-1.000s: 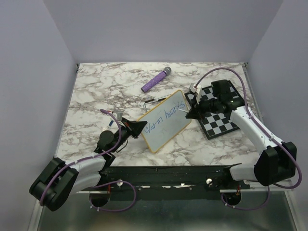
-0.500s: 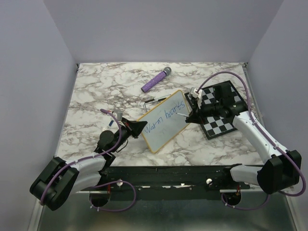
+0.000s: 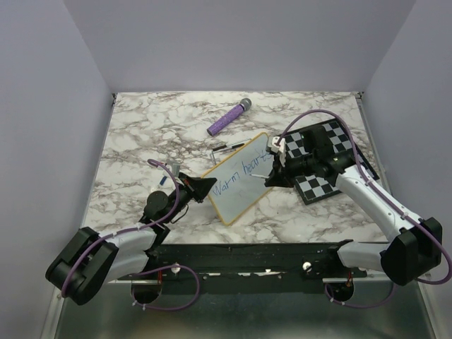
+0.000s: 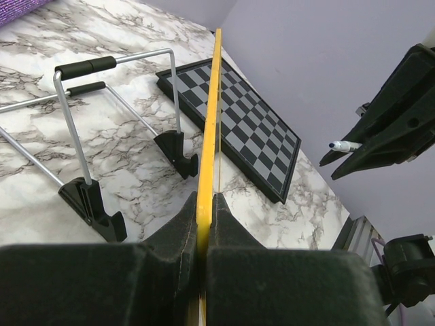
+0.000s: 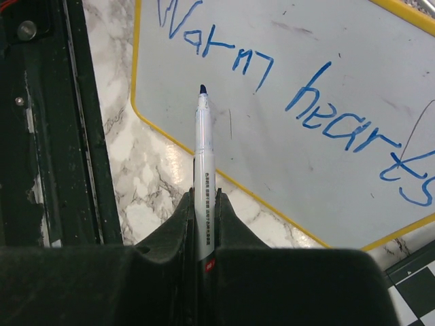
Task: Write a sentence on the whiteboard
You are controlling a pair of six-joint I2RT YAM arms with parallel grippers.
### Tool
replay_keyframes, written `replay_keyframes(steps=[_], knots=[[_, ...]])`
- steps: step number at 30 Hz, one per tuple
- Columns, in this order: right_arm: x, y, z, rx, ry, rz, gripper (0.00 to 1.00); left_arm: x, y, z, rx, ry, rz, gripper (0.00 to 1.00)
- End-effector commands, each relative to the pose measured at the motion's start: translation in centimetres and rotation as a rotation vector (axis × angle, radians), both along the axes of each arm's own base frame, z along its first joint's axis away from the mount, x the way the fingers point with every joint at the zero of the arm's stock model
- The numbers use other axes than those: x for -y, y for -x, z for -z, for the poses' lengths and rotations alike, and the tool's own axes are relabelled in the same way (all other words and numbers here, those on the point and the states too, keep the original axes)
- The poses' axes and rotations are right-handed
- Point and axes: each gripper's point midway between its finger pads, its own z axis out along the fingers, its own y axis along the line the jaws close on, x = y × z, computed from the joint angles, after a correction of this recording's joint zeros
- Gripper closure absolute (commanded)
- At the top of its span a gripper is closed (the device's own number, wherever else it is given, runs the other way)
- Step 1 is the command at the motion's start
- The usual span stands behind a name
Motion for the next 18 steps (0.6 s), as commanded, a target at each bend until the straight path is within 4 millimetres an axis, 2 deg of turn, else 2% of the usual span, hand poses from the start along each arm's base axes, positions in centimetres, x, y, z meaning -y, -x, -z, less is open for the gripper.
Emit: replay_keyframes(steps=[1,6,11,14,18], knots=[[0.0,-1.1,-1.0,0.066,0.017,0.045,0.99,0.5,0.5,0.7,-0.012,-0.019,0.035,1.0],[-0.6,-1.5,-1.9,0.084,-0.001,0.071,1.0,0.6,0.3,0.8,-0.029,-0.008,0.035,1.0],[-2.2,0.0,-1.7,0.081,0.002,0.013,0.99,0.7,0.2,0.6,-0.029,-0.001,0.037,1.0],[-3.3,1.5,-1.0,0.076,0.012,-0.05,0.99,0.7,0.2,0.5,-0.03,-0.001,0.034,1.0],[-4.3,3.2,1.2,0.073,0.064,-0.114,0.99,0.5,0.1,0.4,-0.032,-0.006,0.021,1.0]])
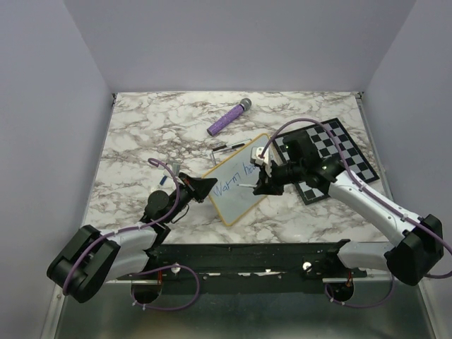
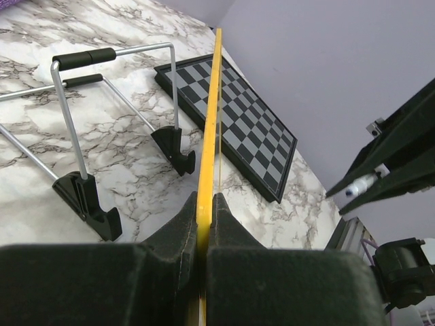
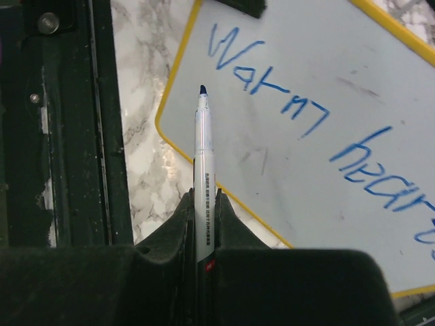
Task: Write a sentence on the whiteboard
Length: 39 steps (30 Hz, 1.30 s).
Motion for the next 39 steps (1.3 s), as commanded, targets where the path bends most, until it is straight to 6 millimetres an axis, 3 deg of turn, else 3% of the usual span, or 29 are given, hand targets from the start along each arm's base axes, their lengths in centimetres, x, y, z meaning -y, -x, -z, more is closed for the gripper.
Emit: replay_keyframes(steps=[1,11,39], knots=[[-0.9,1.2,1.9,0.023,0.051,-0.045,1.0,0.2,0.2,0.1,0.002,-0.028,0.016,1.0],[-1.3,2.0,3.9,0.021,0.097,-0.07,1.0,-0.2,0.2,0.5,-0.002,-0.037,-0.004,1.0],[-0.7,2.1,4.3,0.055,0.127,-0.088,1.0,-0.8,0.4,0.3,0.003,-0.013,-0.029,1.0]])
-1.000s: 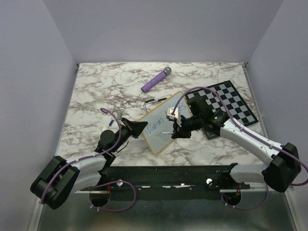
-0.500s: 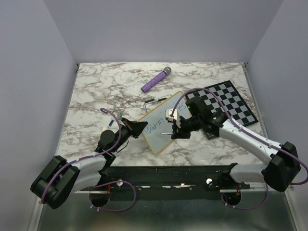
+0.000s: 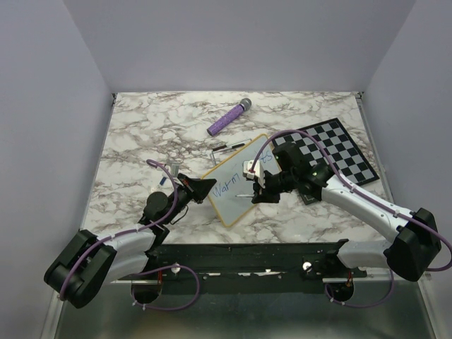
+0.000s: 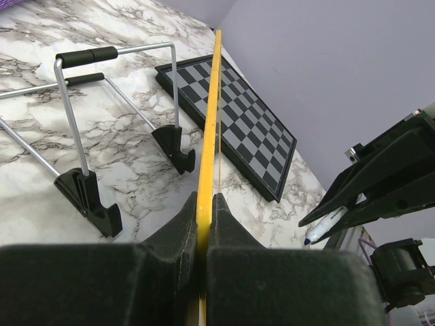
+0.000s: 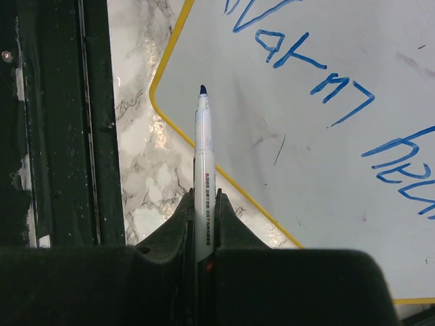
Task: Write a sentence on the whiteboard
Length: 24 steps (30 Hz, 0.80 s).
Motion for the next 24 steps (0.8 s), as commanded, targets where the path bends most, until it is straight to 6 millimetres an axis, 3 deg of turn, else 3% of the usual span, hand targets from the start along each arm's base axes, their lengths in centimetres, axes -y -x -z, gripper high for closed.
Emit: replay_keyframes(steps=[1,24], knots=[[0.33,0.03,0.4,0.02,0.018,-0.003,0.99,-0.41,0.05,0.42,0.007,-0.017,-0.02,1.0],[0.71,-0.51,-0.1,0.06,0.024,0.018,0.99,-0.55,0.18,0.21,0.013,-0.021,-0.022,1.0]])
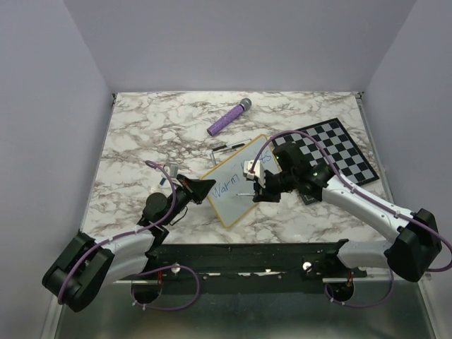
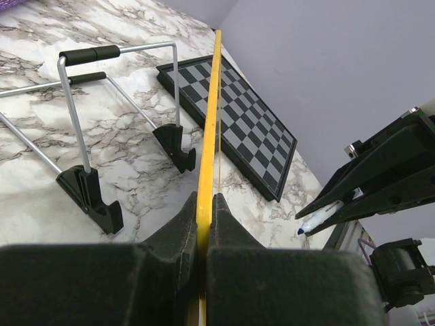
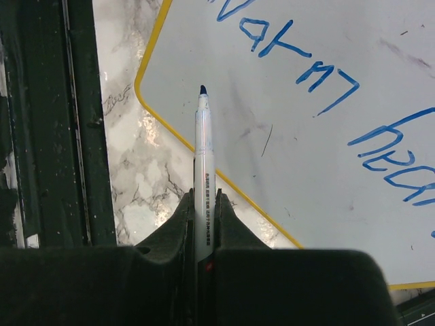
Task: Write a sentence on the whiteboard
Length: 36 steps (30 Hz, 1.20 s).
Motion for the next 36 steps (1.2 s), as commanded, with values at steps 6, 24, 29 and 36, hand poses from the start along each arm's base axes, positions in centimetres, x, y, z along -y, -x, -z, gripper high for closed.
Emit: replay_keyframes(steps=[6,24,29,36], knots=[[0.6,-0.7,-1.0,0.066,-0.001,0.029,1.0,-0.6,-0.1,0.3,0.016,-0.037,-0.032,1.0],[2.0,-3.1,-5.1,0.099,-0.151,0.158,1.0,-0.6,-0.2,0.0,0.016,-0.037,-0.033,1.0],[1.1,-1.0,-4.5,0.041,-0.163,0.04,1.0,-0.6,-0.2,0.2,0.011,-0.036,-0.037,1.0],[0.3,0.4,-3.7,0.0,-0.155,-0.025,0.99,-0.6,-0.2,0.1,0.007,-0.031,-0.039,1.0]])
